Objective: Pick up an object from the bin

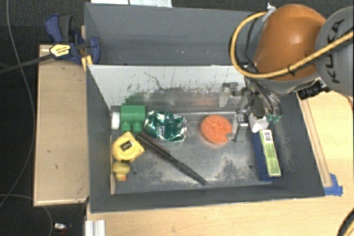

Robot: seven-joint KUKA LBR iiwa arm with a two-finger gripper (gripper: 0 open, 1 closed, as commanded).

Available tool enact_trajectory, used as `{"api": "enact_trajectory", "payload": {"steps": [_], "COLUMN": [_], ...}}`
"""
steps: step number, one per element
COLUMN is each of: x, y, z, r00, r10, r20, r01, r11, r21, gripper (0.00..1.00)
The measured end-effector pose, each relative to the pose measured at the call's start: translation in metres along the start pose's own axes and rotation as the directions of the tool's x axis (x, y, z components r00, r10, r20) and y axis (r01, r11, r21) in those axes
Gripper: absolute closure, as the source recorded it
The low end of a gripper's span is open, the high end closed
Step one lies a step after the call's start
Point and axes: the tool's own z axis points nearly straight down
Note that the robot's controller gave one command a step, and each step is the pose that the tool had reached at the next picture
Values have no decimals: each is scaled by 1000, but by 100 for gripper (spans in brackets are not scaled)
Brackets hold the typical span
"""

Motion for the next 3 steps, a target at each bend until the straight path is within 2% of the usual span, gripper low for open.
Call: {"api": "enact_trajectory", "payload": {"steps": [1,2,3], "x": [-1,-15,-4], "y": [0,24,43], "z": [-4,20,54], "r00": [1000,997,999], "r10": [0,-75,-32], "r20": [8,14,10], "r01": [0,75,32], "r11": [1000,997,999], "r21": [0,3,-1], "gripper": [0,0,0]}}
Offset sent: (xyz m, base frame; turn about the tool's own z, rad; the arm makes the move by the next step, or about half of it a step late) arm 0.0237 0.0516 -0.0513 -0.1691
